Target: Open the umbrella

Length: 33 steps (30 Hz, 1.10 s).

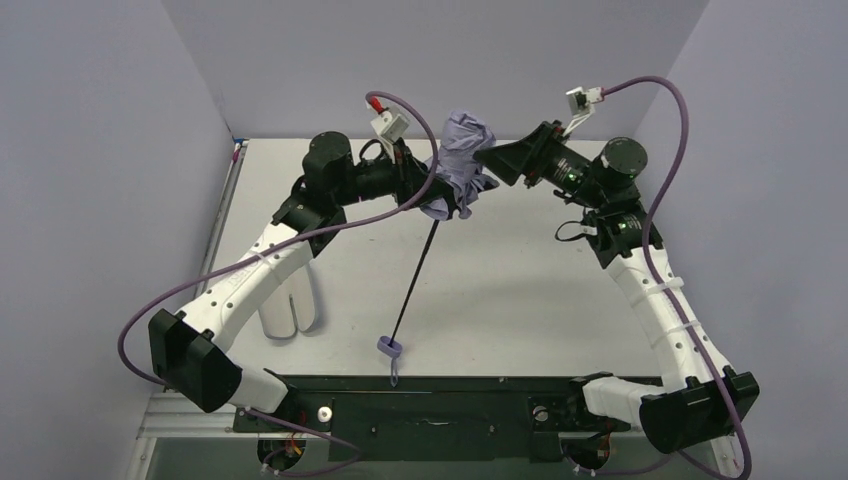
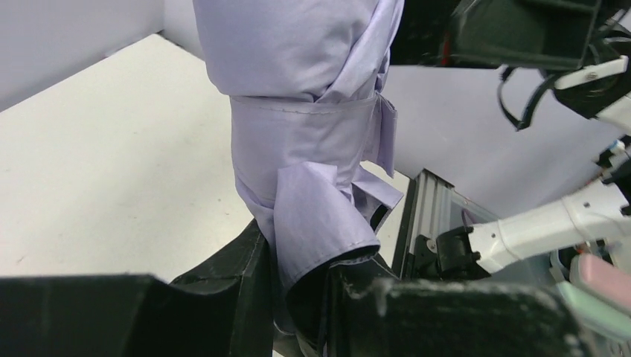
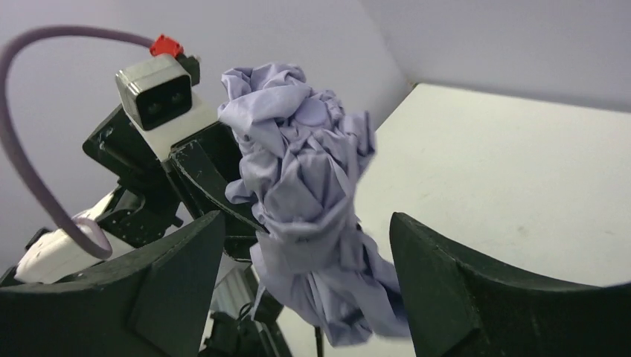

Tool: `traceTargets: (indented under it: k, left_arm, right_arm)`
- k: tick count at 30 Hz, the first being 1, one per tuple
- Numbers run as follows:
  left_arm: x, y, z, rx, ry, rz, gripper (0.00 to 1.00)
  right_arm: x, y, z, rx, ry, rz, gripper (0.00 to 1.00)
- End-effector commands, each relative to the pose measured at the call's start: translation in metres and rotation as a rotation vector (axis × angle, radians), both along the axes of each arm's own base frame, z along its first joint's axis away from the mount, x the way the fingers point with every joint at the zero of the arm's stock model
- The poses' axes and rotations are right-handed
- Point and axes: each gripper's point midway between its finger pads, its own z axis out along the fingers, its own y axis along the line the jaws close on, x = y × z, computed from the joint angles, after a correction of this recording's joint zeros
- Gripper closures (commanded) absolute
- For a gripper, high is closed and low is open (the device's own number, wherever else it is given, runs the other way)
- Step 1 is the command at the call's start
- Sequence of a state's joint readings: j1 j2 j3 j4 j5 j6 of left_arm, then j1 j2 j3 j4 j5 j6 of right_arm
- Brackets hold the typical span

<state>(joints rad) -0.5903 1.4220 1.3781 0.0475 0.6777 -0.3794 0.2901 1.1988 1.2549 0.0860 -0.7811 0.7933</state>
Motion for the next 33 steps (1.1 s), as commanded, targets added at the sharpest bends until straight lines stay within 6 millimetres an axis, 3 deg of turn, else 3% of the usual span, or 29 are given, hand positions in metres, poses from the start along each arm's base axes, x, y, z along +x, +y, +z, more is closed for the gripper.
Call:
traceTargets:
  k: [1, 6, 14, 26, 30, 33]
  left_arm:
    - [0.016, 0.017, 0.04, -0.126, -0.049, 0.075, 1.0]
    - [0.019, 0.019, 0.043, -0.153, -0.03, 0.104, 1.0]
    - [0.018, 0.017, 0.041, -0.123, -0.066, 0.117, 1.0]
    - [0.005, 0.005, 0.041, -0.086, -0.12, 0.092, 1.0]
    - [0.001, 0.005, 0.042, -0.088, -0.124, 0.084, 1.0]
    - [0.0, 0.005, 0.043, -0.09, -0.123, 0.084, 1.0]
  right_arm:
    - [0.001, -0.036, 0.031, -0.013, -0.078, -0.122, 0.25]
    - [-0.001, -0.036, 0.011, -0.14, -0.085, -0.169, 0.4]
    - [0.003, -0.023, 0.005, -0.196, -0.095, -0.246, 0.56]
    - [-0.005, 0.009, 0.013, -0.163, -0.093, -0.158, 0.48]
    - [-0.001, 0.005, 0.005, -0.219, -0.102, -0.188, 0.53]
    - [0.001, 0.002, -0.001, -0.256, -0.097, -0.199, 0.63]
